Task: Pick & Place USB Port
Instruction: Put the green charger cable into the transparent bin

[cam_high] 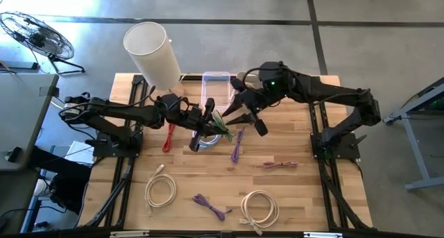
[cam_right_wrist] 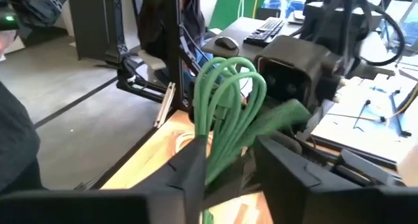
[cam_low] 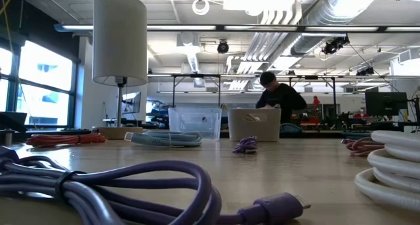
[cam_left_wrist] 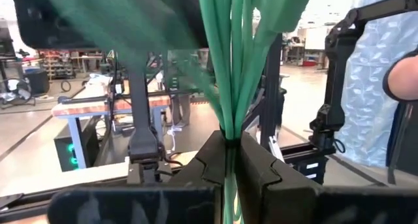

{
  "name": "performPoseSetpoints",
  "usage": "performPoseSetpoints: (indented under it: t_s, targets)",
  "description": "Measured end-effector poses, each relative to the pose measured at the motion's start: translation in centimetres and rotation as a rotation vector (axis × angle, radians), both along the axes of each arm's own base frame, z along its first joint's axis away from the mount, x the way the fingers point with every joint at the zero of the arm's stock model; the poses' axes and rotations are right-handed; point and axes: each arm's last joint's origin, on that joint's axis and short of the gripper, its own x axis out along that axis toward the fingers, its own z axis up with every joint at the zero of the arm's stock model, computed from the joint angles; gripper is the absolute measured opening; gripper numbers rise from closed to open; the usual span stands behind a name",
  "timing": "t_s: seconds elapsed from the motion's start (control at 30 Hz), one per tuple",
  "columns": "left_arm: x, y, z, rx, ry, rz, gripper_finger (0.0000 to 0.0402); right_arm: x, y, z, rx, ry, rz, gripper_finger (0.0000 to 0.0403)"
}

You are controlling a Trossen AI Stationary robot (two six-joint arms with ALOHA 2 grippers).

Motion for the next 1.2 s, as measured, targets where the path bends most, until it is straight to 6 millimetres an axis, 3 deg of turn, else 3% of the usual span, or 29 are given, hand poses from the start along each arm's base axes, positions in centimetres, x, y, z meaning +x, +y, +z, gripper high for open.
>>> performPoseSetpoints:
  t_s: [0.2,0.4,0.63,0.8,1.03,1.2]
  targets:
    - [0.1,0.1,-0.5,-0.008,0.062,0.034,0.0009,-2.7,0.3,1.2,-0.004,0.030,-0.003,0.0152]
    - [0.4,0.5,0.2,0.095,0.321,0.186,0.0009,-6.2,0.6,2.7,-0.035,0.041,-0.089,0.0153]
    - [-0.9,1.7,4.4,0.343,0.530,0.403,0.0009,-10.2,0.8,3.6,-0.052,0.096,-0.200,0.0153]
    - [-1.2,3.3,6.7,0.553,0.629,0.406,0.0009,-12.6,1.2,3.6,-0.036,0.174,-0.200,0.0153]
    - [0.7,5.3,7.9,0.788,0.806,0.431,0.0009,-14.6,1.9,4.1,-0.063,0.169,-0.254,0.0153]
    - [2.6,6.7,6.5,0.950,1.027,0.398,0.0009,-15.0,2.1,4.2,-0.038,0.168,-0.276,0.0153]
